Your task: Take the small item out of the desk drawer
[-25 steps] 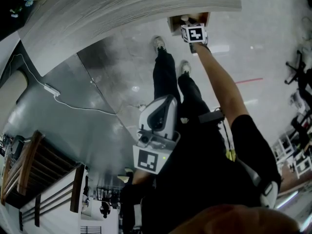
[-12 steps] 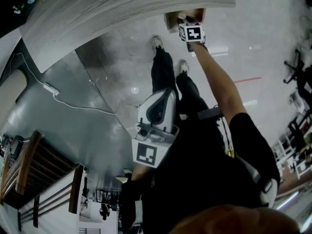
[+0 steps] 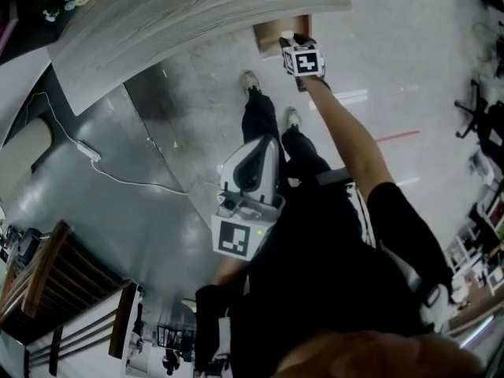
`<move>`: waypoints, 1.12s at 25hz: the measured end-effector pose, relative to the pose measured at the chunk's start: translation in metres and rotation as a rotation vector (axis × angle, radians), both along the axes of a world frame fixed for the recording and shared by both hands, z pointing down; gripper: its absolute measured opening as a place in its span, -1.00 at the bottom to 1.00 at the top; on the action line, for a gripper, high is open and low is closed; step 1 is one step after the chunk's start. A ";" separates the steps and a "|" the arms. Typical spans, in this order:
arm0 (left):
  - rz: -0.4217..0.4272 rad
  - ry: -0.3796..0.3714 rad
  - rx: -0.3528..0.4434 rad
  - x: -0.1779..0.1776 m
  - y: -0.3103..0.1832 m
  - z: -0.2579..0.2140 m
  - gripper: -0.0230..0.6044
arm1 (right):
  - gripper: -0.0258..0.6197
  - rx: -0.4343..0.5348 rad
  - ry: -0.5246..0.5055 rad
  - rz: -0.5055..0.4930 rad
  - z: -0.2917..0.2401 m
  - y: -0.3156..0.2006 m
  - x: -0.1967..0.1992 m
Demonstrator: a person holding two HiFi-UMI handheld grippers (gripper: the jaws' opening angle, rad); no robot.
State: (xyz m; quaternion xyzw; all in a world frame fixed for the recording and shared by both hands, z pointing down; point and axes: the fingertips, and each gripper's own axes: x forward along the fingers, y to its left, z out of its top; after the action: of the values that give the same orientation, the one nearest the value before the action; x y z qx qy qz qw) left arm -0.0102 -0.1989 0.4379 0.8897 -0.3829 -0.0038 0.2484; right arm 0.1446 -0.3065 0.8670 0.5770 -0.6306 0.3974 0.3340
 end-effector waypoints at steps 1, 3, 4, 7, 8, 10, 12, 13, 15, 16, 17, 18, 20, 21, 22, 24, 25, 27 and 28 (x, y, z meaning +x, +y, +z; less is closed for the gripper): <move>-0.001 -0.001 0.009 0.002 0.004 -0.006 -0.94 | -0.44 0.008 -0.004 -0.002 -0.009 0.004 0.001; -0.005 0.001 0.033 0.005 0.011 -0.018 -0.94 | -0.44 0.027 -0.012 -0.009 -0.027 0.010 0.002; -0.009 0.001 0.047 0.007 0.015 -0.025 -0.94 | -0.44 0.041 -0.017 -0.012 -0.035 0.012 0.003; -0.023 -0.004 0.081 0.014 0.030 -0.043 -0.94 | -0.44 0.075 -0.034 -0.010 -0.065 0.024 0.007; -0.029 -0.005 0.091 0.016 0.036 -0.049 -0.94 | -0.45 0.084 -0.042 -0.007 -0.077 0.029 0.008; -0.043 -0.006 0.114 0.020 0.049 -0.061 -0.94 | -0.45 0.109 -0.060 -0.008 -0.100 0.040 0.009; -0.046 -0.015 0.138 0.025 0.067 -0.070 -0.94 | -0.45 0.143 -0.067 -0.020 -0.124 0.050 0.011; -0.041 -0.025 0.148 0.027 0.077 -0.072 -0.94 | -0.45 0.161 -0.068 -0.027 -0.135 0.055 0.013; -0.038 -0.049 0.171 0.031 0.096 -0.077 -0.94 | -0.45 0.195 -0.081 -0.040 -0.155 0.065 0.014; -0.041 -0.060 0.183 0.033 0.104 -0.079 -0.94 | -0.45 0.210 -0.086 -0.044 -0.165 0.070 0.015; -0.047 -0.066 0.190 0.035 0.112 -0.082 -0.94 | -0.45 0.223 -0.090 -0.047 -0.175 0.075 0.017; -0.054 -0.071 0.190 0.038 0.120 -0.085 -0.94 | -0.45 0.236 -0.094 -0.051 -0.184 0.082 0.019; -0.068 -0.081 0.187 0.040 0.134 -0.088 -0.94 | -0.45 0.258 -0.098 -0.058 -0.202 0.095 0.021; -0.073 -0.088 0.189 0.042 0.140 -0.090 -0.94 | -0.45 0.268 -0.103 -0.064 -0.210 0.101 0.021; -0.076 -0.094 0.191 0.044 0.147 -0.091 -0.94 | -0.45 0.278 -0.111 -0.070 -0.216 0.108 0.021; -0.076 -0.100 0.186 0.047 0.158 -0.091 -0.94 | -0.45 0.298 -0.134 -0.082 -0.227 0.123 0.020; -0.074 -0.101 0.179 0.048 0.163 -0.090 -0.94 | -0.45 0.306 -0.143 -0.082 -0.232 0.131 0.020; -0.072 -0.104 0.170 0.045 0.168 -0.088 -0.94 | -0.45 0.322 -0.147 -0.074 -0.244 0.144 0.020; -0.071 -0.107 0.169 0.044 0.170 -0.088 -0.94 | -0.45 0.331 -0.150 -0.070 -0.251 0.151 0.020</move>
State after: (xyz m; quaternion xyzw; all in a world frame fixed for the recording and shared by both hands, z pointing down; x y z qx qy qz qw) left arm 0.0335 -0.0285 0.3495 0.8924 -0.4251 0.0028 0.1516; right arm 0.1648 -0.1558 0.6164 0.5707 -0.7301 0.3182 0.2000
